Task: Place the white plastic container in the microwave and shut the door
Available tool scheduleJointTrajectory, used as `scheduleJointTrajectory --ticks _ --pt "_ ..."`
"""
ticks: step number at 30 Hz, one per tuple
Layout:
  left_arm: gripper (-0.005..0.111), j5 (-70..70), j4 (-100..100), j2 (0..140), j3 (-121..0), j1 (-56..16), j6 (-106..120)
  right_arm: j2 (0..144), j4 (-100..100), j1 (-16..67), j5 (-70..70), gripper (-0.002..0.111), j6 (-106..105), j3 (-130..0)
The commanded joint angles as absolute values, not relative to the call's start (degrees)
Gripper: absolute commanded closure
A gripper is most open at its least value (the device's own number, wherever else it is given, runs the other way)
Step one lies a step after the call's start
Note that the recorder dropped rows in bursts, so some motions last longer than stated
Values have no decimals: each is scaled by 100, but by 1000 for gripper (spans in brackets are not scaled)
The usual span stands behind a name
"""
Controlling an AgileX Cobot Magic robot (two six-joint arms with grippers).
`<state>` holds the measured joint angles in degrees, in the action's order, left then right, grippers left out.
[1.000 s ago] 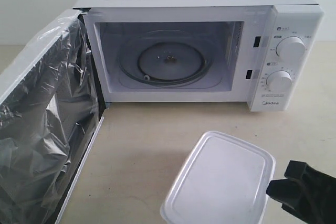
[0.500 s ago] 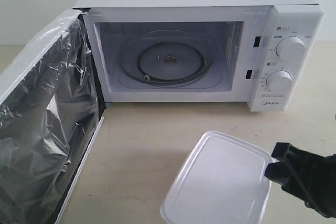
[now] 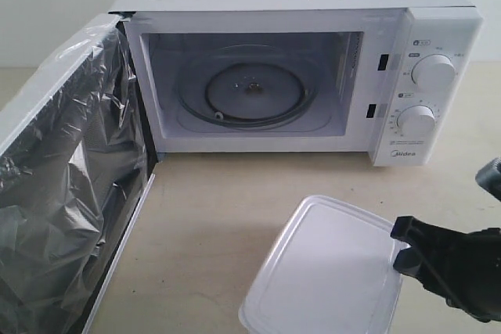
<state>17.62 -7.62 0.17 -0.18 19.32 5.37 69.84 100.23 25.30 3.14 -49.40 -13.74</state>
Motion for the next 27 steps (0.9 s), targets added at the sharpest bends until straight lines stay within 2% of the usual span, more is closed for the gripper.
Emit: scheduleJointTrajectory --ticks 1,12,27 --pt "102 1759 -792 0 0 1947 563 7152 9995 2507 356 73 -5311 -1743" --pt "102 1759 -792 0 0 1947 563 8205 9995 2507 986 73 -5751 -2491" --pt "102 1759 -792 0 0 1947 563 8609 9995 2507 1474 73 -6101 -3615"
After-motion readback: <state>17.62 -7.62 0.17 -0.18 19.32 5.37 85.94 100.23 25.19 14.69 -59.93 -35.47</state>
